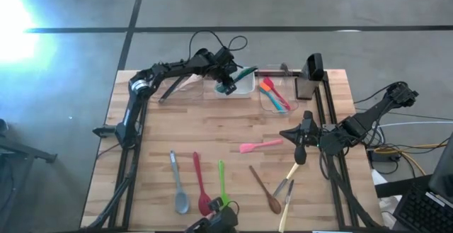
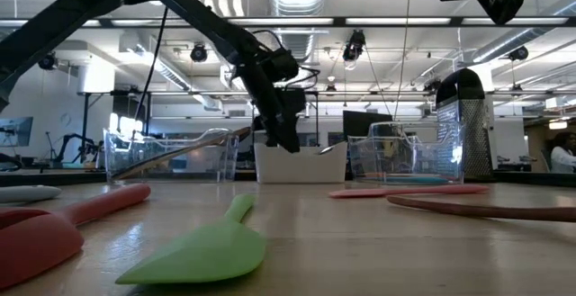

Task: Pick & Place Kitchen Items
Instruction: Put the light blue serving spoon into the left transparent bin

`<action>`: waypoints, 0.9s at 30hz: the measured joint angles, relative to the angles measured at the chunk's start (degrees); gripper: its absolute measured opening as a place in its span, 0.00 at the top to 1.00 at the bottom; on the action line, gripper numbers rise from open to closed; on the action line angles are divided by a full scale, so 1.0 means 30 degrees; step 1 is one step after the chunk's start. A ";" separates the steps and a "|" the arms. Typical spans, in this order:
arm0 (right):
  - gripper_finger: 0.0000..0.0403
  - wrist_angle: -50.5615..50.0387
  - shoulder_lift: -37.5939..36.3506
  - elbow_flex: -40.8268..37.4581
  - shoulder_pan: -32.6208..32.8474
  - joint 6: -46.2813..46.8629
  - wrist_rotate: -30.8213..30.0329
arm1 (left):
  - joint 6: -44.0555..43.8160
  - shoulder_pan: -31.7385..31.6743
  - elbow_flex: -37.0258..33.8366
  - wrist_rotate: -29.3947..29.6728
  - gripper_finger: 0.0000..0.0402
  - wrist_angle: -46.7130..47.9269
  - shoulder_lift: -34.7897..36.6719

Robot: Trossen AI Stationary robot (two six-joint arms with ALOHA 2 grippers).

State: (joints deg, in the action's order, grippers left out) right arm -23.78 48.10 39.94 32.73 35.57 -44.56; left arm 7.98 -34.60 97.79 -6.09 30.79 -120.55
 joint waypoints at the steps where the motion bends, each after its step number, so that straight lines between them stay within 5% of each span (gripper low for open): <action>1: 0.98 -0.0004 0.0000 0.0000 0.0000 0.0000 0.0006 | -0.0067 0.0010 0.0352 -0.0003 0.71 0.0448 0.0071; 8: 0.98 -0.0018 -0.0007 0.0000 0.0000 -0.0036 0.0000 | -0.0323 0.0579 0.1996 -0.0442 0.71 0.2200 0.1286; 27: 0.98 0.0002 -0.0007 0.0000 0.0000 -0.0038 0.0000 | -0.0424 0.3688 0.2015 -0.1122 0.71 0.3464 0.5793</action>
State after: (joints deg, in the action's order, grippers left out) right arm -23.77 48.07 39.94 32.73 35.46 -44.56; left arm 6.71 -23.53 103.83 -9.45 41.18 -103.17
